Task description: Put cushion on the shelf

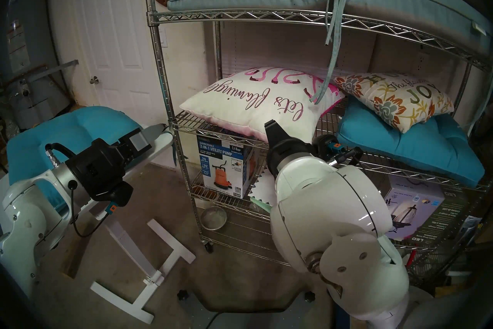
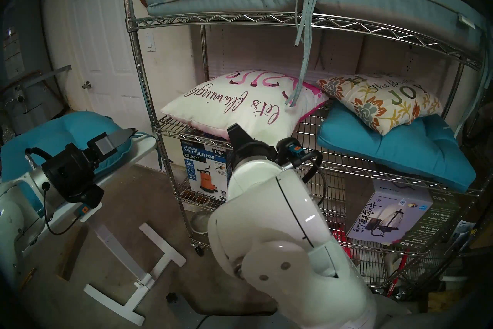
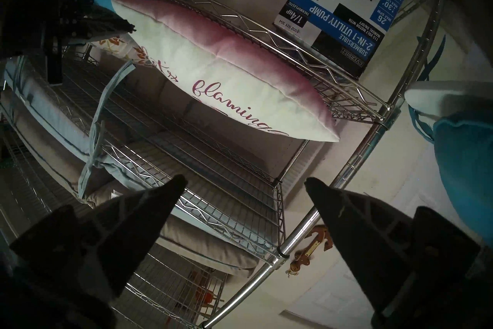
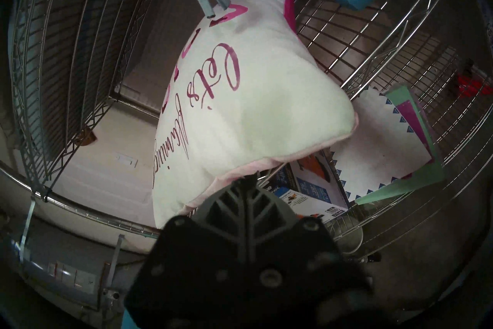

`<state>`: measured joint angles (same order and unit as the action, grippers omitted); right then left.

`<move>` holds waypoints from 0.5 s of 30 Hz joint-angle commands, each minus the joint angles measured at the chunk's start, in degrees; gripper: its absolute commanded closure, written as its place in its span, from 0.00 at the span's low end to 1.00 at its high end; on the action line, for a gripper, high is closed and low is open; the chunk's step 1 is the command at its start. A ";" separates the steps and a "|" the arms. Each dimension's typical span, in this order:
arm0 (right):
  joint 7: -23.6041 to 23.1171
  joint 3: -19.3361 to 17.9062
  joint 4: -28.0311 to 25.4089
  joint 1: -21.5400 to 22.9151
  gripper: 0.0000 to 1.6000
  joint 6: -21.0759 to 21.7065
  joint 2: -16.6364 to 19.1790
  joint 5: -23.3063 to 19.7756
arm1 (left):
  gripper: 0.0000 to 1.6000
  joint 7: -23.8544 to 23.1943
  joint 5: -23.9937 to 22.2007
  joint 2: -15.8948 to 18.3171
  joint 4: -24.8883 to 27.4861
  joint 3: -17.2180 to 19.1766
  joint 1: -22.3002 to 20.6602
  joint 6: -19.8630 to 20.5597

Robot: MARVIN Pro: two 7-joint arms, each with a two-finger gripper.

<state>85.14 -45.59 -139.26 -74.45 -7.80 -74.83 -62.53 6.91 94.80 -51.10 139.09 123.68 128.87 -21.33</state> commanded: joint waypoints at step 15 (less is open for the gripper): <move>-0.14 1.26 0.27 0.30 1.00 -2.17 -0.90 1.99 | 0.00 9.24 2.00 -3.70 0.91 5.61 4.49 -1.45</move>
<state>85.14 -44.82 -139.15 -74.48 -9.65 -74.86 -61.87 13.57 96.65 -53.63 139.10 127.63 132.08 -22.87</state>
